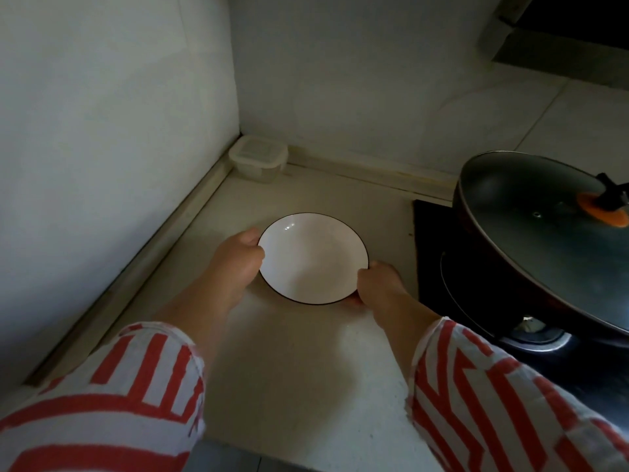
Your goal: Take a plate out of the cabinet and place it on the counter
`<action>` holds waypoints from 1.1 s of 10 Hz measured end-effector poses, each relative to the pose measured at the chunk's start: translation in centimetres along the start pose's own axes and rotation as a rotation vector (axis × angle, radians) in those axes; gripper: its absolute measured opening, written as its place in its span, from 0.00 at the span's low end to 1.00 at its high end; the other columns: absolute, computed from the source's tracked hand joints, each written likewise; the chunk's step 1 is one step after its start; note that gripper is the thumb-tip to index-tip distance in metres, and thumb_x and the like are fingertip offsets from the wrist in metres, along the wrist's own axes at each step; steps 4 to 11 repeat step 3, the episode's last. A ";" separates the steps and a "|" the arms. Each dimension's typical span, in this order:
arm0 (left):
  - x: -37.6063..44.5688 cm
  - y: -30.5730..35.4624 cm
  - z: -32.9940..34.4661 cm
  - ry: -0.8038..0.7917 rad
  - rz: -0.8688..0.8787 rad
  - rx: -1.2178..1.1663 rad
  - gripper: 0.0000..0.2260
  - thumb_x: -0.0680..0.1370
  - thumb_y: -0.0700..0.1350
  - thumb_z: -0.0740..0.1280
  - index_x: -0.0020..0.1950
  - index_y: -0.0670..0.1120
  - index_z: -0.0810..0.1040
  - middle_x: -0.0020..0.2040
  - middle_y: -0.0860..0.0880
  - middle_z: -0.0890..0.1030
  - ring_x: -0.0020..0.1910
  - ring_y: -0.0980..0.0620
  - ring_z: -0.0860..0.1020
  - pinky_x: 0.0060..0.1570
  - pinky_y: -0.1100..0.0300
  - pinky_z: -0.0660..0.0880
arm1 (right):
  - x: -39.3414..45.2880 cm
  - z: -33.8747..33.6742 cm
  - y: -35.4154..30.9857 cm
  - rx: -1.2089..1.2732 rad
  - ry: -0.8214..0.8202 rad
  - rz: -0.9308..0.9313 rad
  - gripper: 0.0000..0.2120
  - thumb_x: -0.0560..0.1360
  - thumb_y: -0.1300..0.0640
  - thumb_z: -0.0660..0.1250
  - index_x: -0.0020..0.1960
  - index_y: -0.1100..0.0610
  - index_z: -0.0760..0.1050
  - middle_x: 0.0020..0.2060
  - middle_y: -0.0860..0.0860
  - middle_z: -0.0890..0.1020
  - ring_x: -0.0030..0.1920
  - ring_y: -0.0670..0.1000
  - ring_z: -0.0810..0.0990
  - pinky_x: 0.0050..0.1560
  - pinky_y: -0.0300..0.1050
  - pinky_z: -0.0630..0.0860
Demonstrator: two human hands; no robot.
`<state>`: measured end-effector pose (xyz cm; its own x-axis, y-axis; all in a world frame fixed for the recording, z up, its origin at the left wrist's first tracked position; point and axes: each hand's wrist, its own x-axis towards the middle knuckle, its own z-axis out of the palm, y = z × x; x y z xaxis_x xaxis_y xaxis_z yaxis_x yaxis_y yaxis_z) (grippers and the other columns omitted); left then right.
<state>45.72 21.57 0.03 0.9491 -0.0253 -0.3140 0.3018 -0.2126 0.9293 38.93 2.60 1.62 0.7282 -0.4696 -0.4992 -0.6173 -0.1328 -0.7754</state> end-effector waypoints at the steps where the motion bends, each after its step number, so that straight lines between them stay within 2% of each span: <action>1: 0.0 -0.3 -0.4 -0.097 0.040 0.060 0.11 0.62 0.37 0.56 0.33 0.49 0.75 0.38 0.46 0.76 0.41 0.48 0.69 0.42 0.56 0.63 | 0.1 -0.2 0.2 0.004 -0.027 0.013 0.15 0.79 0.61 0.57 0.64 0.58 0.73 0.55 0.62 0.81 0.33 0.49 0.76 0.32 0.35 0.78; 2: -0.6 -0.3 -0.4 -0.128 0.049 0.094 0.16 0.63 0.38 0.58 0.45 0.49 0.79 0.46 0.46 0.79 0.45 0.48 0.72 0.46 0.55 0.66 | -0.5 -0.5 0.4 -0.049 -0.023 0.027 0.17 0.79 0.55 0.57 0.61 0.64 0.74 0.37 0.54 0.77 0.33 0.50 0.75 0.39 0.44 0.78; 3: -1.5 0.1 -0.7 0.036 -0.017 0.090 0.26 0.72 0.37 0.60 0.70 0.50 0.72 0.65 0.49 0.76 0.60 0.47 0.74 0.57 0.56 0.70 | -1.5 -1.2 1.1 -0.031 0.021 0.015 0.18 0.79 0.54 0.59 0.59 0.67 0.74 0.32 0.53 0.75 0.31 0.51 0.76 0.37 0.45 0.78; 11: -1.5 0.1 -0.7 0.036 -0.017 0.090 0.26 0.72 0.37 0.60 0.70 0.50 0.72 0.65 0.49 0.76 0.60 0.47 0.74 0.57 0.56 0.70 | -1.5 -1.2 1.1 -0.031 0.021 0.015 0.18 0.79 0.54 0.59 0.59 0.67 0.74 0.32 0.53 0.75 0.31 0.51 0.76 0.37 0.45 0.78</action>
